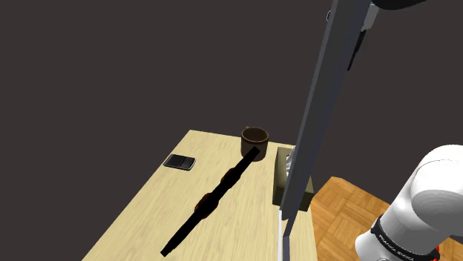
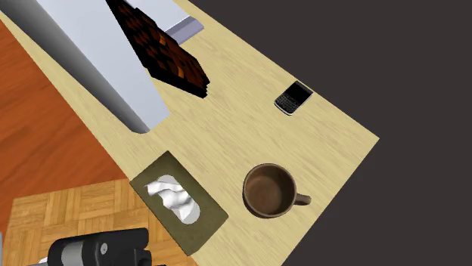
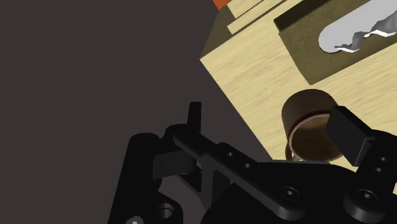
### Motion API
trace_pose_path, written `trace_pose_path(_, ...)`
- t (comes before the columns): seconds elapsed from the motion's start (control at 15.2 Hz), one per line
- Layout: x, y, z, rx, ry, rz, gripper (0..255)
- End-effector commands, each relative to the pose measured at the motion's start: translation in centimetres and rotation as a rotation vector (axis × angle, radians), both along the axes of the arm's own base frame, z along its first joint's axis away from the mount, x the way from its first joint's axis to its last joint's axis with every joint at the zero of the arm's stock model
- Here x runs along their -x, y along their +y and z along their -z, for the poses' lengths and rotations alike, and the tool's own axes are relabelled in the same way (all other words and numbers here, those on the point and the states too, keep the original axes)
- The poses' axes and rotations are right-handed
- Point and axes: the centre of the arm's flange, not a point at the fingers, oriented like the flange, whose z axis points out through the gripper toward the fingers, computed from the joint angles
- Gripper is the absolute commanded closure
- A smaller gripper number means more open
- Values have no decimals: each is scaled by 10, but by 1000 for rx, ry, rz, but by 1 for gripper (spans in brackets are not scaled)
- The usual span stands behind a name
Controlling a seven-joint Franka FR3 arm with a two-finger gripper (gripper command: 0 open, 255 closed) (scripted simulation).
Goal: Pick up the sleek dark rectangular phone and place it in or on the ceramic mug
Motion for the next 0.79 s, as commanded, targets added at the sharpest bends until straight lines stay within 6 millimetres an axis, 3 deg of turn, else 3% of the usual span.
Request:
trace_pose_path(0.0,0,0,0,0,0,0,0)
trace_pose_path(0.73,-97,79,69,-32,26,-118,0)
